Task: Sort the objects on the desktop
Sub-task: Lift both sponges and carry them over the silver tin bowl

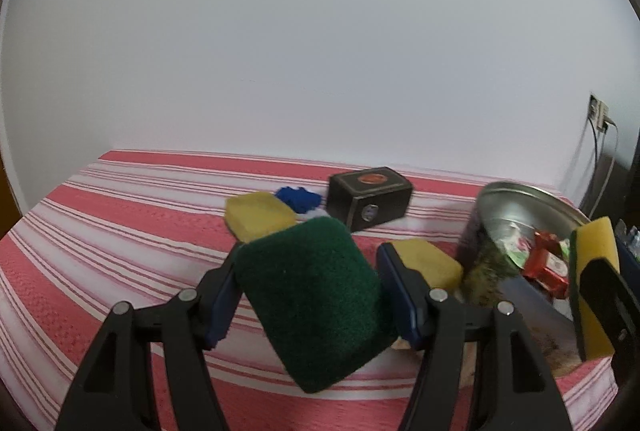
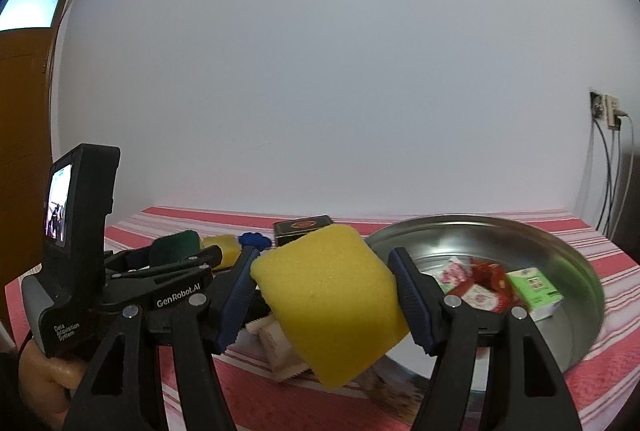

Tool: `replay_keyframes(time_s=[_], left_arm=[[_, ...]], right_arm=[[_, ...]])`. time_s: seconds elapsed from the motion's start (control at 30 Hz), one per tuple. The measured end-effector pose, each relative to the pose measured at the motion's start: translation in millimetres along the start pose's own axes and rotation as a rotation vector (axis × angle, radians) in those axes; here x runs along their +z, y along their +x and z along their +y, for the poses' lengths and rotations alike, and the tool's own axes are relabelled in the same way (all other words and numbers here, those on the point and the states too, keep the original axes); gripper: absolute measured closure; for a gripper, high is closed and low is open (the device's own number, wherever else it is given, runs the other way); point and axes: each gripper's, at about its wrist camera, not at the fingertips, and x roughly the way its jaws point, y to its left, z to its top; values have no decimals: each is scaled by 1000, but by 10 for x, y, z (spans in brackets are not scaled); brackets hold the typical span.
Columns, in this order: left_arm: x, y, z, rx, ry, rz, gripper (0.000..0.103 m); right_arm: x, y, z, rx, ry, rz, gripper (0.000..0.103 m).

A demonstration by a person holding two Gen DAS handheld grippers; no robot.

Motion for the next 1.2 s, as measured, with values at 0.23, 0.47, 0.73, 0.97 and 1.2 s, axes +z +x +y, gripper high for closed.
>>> replay_keyframes(time_s=[0.23, 0.47, 0.73, 0.97, 1.2], left_arm=[[-44, -67, -256, -46, 19, 12, 38], [1, -153, -526, -108, 50, 5, 38], [89, -254, -928, -180, 119, -34, 38], [171, -216, -1309, -260, 141, -31, 38], [193, -153, -1697, -325, 181, -10, 38]], right_arm=[[6, -178, -245, -41, 33, -17, 34], [69, -380, -443, -83, 97, -14, 34], [105, -553, -823, -169, 142, -48, 34], [120, -448, -1322, -259, 156, -66, 34], [271, -312, -1636, -337, 138, -82, 34]])
